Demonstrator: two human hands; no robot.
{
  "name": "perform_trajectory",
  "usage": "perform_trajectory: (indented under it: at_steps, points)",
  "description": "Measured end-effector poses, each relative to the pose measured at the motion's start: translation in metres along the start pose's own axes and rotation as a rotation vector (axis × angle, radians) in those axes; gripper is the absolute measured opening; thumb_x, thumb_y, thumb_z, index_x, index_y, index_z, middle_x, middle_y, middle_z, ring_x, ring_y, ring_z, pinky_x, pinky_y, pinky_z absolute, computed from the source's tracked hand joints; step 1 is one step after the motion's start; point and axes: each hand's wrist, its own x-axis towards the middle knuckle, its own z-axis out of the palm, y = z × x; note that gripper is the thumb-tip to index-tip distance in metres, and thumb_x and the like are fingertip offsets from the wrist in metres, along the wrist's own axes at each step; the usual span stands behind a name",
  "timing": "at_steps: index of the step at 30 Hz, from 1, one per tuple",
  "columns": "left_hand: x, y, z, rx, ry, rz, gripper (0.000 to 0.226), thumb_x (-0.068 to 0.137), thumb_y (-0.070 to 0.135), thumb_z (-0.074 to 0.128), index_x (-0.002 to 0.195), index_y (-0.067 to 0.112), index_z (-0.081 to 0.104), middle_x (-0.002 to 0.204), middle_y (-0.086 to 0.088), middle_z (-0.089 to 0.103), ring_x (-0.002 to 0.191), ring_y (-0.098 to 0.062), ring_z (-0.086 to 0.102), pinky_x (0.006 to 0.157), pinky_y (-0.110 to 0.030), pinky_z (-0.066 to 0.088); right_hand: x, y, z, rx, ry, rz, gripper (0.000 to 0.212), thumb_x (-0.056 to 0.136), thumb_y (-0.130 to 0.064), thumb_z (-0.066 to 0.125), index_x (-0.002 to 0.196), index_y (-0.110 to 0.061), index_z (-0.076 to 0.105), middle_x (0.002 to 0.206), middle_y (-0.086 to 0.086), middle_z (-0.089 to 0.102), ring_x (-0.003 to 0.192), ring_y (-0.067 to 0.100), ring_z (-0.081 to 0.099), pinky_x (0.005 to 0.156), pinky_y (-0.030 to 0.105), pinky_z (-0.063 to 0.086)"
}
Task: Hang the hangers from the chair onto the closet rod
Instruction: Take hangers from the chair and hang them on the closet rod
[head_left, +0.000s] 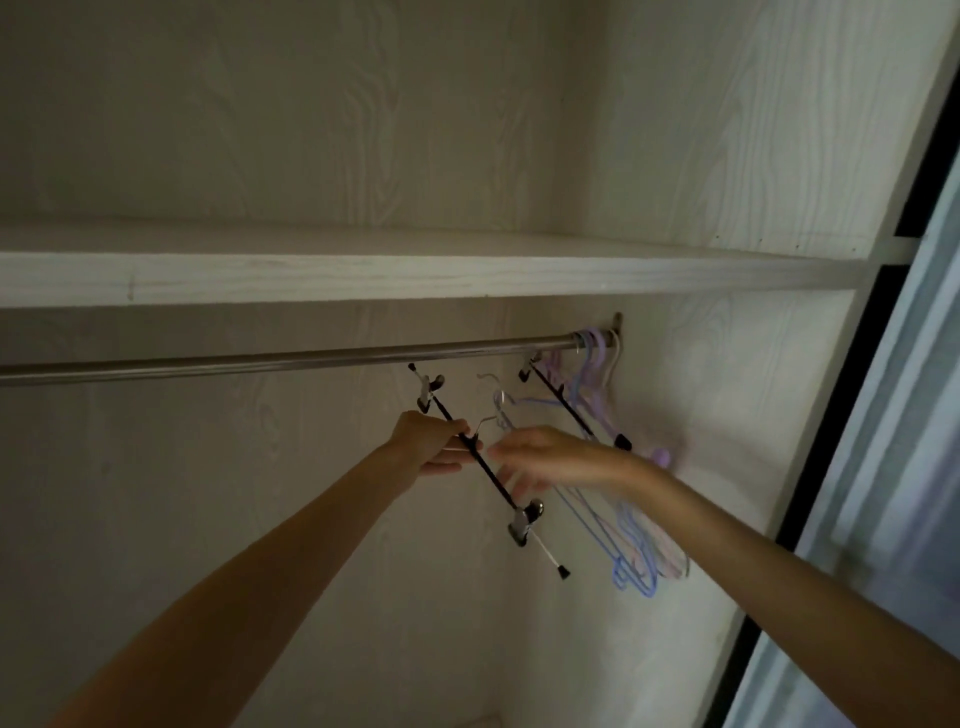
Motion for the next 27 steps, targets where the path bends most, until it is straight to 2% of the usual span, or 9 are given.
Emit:
perform_trajectory:
  at_steps: [3,7,9,11,14,17,19,22,27]
  points:
    - [-0.001,-0.001,0.012,-0.045,-0.007,0.013,0.016,0.093,0.017,0.055,0.082,0.008,0.062,0.089,-0.008,0.068,0.054,-0.006,0.065,0.048,-0.016,0.052,0.001,0.007,0.014,0.041,0.055,-0.002,0.027,0.092,-0.022,0.058,0.114,-0.009,0.049,0.076,0.001,0.062,0.044,0.003,0.057,0.045,0.015,0.042]
    - [-0.001,0.006,0.010,0.151,-0.043,0.069,0.027,0.096,0.026,0.049,0.095,0.003,0.063,0.084,-0.007,0.068,0.056,-0.009,0.064,0.055,-0.024,0.053,0.003,0.018,0.011,-0.006,0.275,-0.054,0.023,0.093,-0.016,0.055,0.114,-0.006,0.055,0.066,0.001,0.057,0.039,0.002,0.050,0.043,0.018,0.041]
    - [0.000,0.014,-0.002,0.515,0.124,0.281,0.035,0.095,0.033,0.047,0.092,0.005,0.068,0.077,-0.003,0.069,0.064,-0.016,0.066,0.065,-0.027,0.052,0.002,0.020,0.004,-0.073,0.360,-0.106,0.020,0.093,-0.018,0.054,0.111,-0.011,0.060,0.073,0.001,0.059,0.036,0.000,0.049,0.042,0.015,0.037]
    - [-0.002,0.022,-0.018,0.814,0.464,0.650,0.030,0.094,0.032,0.047,0.088,0.016,0.072,0.080,-0.004,0.071,0.074,-0.022,0.066,0.067,-0.028,0.050,-0.001,0.018,-0.005,-0.044,0.391,-0.113,0.020,0.093,-0.016,0.053,0.110,-0.012,0.061,0.067,-0.001,0.056,0.032,-0.001,0.046,0.038,0.013,0.033]
    - [0.007,0.026,-0.046,0.914,0.734,1.075,0.020,0.092,0.022,0.053,0.101,0.016,0.070,0.096,-0.006,0.072,0.085,-0.024,0.067,0.077,-0.031,0.049,0.000,0.013,-0.018,0.080,0.400,-0.078,0.021,0.093,-0.011,0.052,0.112,-0.010,0.060,0.057,-0.001,0.048,0.028,0.001,0.039,0.036,0.017,0.034]
    - [0.031,0.008,-0.059,1.078,0.750,1.023,0.030,0.087,0.021,0.060,0.115,0.013,0.064,0.108,-0.009,0.069,0.103,-0.029,0.063,0.104,-0.045,0.037,0.011,0.008,-0.026,0.201,0.404,-0.040,0.015,0.093,-0.005,0.051,0.104,-0.009,0.060,0.057,0.003,0.046,0.031,0.004,0.038,0.039,0.021,0.035]
    - [0.038,-0.005,-0.060,1.151,0.735,0.986,0.040,0.084,0.021,0.062,0.123,0.013,0.059,0.116,-0.009,0.065,0.111,-0.030,0.058,0.110,-0.048,0.029,0.022,0.006,-0.030,0.233,0.396,-0.007,0.010,0.092,-0.003,0.050,0.090,-0.004,0.060,0.050,0.003,0.045,0.030,0.005,0.038,0.039,0.023,0.035]
    - [0.036,-0.009,-0.056,1.223,0.732,0.924,0.051,0.084,0.023,0.060,0.133,0.015,0.049,0.130,-0.007,0.055,0.125,-0.029,0.047,0.117,-0.047,0.017,0.039,0.008,-0.033,0.246,0.387,0.065,0.024,0.092,-0.004,0.052,0.068,-0.004,0.054,0.040,0.001,0.047,0.029,0.007,0.040,0.040,0.023,0.036]
    - [0.033,-0.007,-0.051,1.251,0.734,0.846,0.059,0.083,0.024,0.061,0.138,0.017,0.040,0.135,-0.006,0.049,0.130,-0.027,0.040,0.118,-0.046,0.009,0.054,0.015,-0.031,0.329,0.388,0.196,0.010,0.090,-0.001,0.052,0.081,0.000,0.057,0.057,0.009,0.053,0.042,0.016,0.047,0.037,0.020,0.039]
